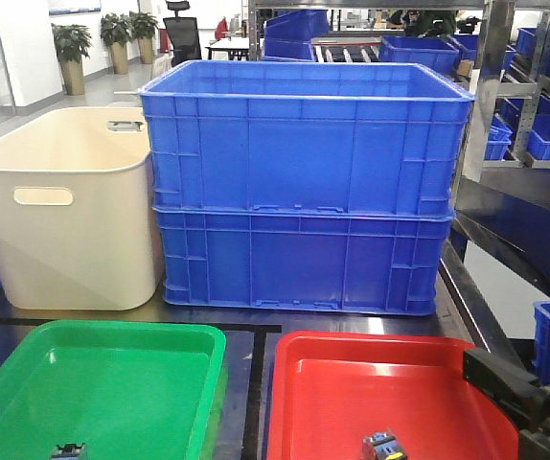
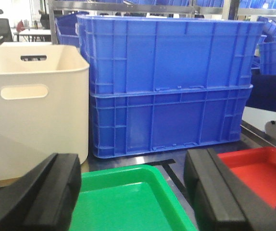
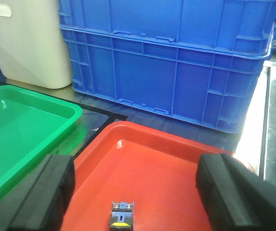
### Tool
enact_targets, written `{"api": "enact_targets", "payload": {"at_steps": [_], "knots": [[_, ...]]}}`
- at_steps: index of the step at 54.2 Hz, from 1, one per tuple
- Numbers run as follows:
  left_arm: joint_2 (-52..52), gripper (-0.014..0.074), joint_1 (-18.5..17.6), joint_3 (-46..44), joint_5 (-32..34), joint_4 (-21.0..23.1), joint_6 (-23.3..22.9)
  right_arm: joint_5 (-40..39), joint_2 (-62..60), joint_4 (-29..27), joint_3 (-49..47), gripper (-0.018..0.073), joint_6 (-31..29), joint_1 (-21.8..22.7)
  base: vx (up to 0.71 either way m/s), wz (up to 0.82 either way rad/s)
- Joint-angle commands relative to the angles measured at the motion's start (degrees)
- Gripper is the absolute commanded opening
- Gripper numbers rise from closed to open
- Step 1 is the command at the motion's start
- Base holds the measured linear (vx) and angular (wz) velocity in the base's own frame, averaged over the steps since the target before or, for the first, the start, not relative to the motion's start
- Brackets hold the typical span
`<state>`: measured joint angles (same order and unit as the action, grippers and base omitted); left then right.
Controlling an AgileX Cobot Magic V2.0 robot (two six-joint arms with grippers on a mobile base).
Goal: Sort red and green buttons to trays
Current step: 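Open both grippers to drop the buttons into their matching trays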
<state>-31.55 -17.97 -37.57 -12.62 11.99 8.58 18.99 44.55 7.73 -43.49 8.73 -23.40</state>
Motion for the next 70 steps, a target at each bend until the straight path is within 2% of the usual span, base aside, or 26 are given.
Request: {"api": "enact_targets", "payload": {"at_steps": [1, 30, 34, 43, 54, 60, 65, 70], "knots": [[-0.2, 0.0559, -0.2, -2.0, 4.2, 0.4, 0.0, -4.3, -0.3, 0.2, -2.0, 0.0564, 0.0, 0.1, 0.0, 0.0], [1.6, 0.0557, 0.5, -1.2, 4.3, 0.0, 0.0, -4.3, -0.3, 0.2, -2.0, 0.0564, 0.0, 0.1, 0.0, 0.0], [4.1, 0.0556, 2.6, 1.1, 5.2, -0.4, 0.0, -4.3, -0.3, 0.2, -2.0, 0.0564, 0.0, 0.1, 0.0, 0.0], [12.4, 0.0554, 9.9, 12.8, 11.0, -5.8, -0.2, -4.4, -0.3, 0.2, -2.0, 0.0564, 0.0, 0.1, 0.0, 0.0], [20.6, 0.0545, 15.0, 25.7, 14.9, -6.0, -1.2, -4.4, -0.3, 0.2, -2.0, 0.0564, 0.0, 0.1, 0.0, 0.0], [26.5, 0.0486, 16.8, 32.2, 17.2, -6.1, -6.2, -4.4, -0.3, 0.2, -2.0, 0.0564, 0.0, 0.1, 0.0, 0.0], [31.7, 0.0405, 17.3, 37.7, 18.2, -6.2, -8.2, -4.4, -0.3, 0.2, -2.0, 0.0564, 0.0, 0.1, 0.0, 0.0], [32.9, 0.0288, 17.3, 37.6, 12.6, -7.7, -8.6, -4.2, -0.3, 0.2, -2.0, 0.0564, 0.0, 0.1, 0.0, 0.0]]}}
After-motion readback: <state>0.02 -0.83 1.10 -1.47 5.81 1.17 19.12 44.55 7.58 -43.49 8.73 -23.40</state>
